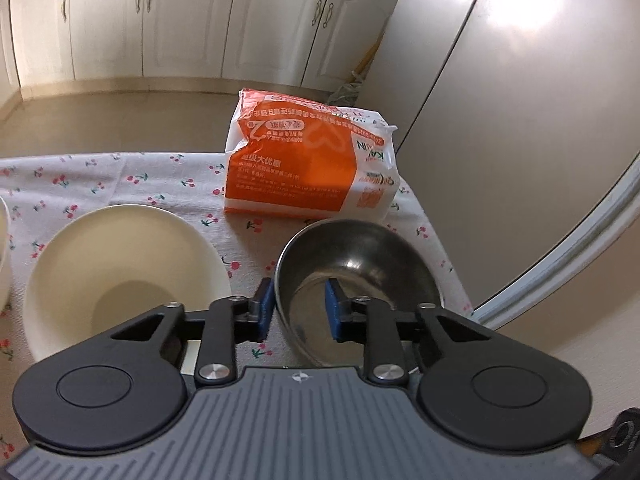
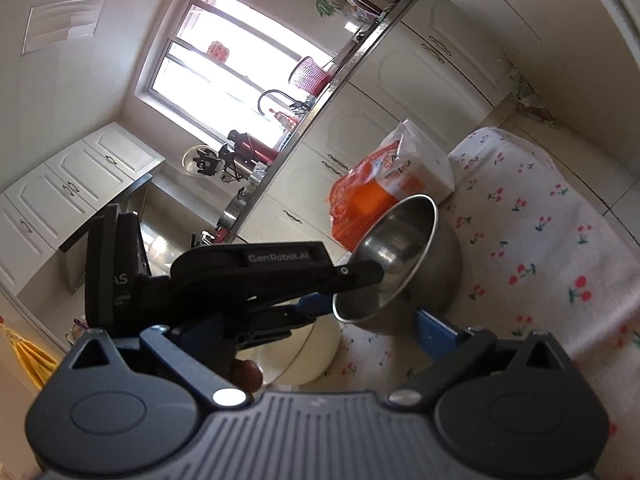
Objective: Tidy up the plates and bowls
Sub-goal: 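Lift the steel bowl with the left gripper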
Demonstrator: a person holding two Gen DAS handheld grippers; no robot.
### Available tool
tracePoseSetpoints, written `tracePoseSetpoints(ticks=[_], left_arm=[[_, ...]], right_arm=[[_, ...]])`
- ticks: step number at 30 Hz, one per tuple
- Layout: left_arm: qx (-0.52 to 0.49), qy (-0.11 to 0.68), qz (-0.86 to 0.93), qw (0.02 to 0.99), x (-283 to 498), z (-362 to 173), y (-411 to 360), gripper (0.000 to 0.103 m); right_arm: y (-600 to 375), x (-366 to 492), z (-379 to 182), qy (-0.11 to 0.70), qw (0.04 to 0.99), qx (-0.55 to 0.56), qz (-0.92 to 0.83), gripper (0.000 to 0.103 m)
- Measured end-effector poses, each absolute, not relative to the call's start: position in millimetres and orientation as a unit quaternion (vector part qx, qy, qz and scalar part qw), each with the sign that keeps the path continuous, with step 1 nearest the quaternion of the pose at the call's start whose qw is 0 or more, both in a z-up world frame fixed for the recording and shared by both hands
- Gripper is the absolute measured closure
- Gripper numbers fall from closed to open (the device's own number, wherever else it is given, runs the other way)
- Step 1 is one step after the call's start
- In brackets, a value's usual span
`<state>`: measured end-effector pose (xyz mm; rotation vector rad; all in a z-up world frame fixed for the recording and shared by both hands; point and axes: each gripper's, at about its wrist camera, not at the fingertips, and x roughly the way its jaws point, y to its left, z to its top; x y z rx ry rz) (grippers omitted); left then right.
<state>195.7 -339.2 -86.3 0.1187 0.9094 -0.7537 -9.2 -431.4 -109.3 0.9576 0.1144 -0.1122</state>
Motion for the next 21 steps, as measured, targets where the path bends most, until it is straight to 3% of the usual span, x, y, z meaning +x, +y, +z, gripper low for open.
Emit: tracePoseSetpoints(ticks=[8,14,19,21], left_arm=[[0.056,0.427,-0.341,0.836,192.3,-90.3,-338.3,0.092],[0.078,0.409,-0.338,0.844,182.8,-96.0,-340.6,0.094],[0.072,0.407,-0.339,0.845,179.6,-96.0,-340.6,0.095],[0.073,0.405,-0.338,0.847,177.2,-95.7,-340.0,0.094]], right_arm=[[-439.7,-32.9,-111.4,0.039,0.873,0.473,-0.114,0.003],[-462.4,-18.5,-106.4,0.064,0.868,0.471,-0.142,0.011],[-480.3,2.8,-119.3,0.095,0.848,0.508,-0.122,0.032],[-482.1,6.7,-119.2,0.097,0.85,0.503,-0.125,0.033]])
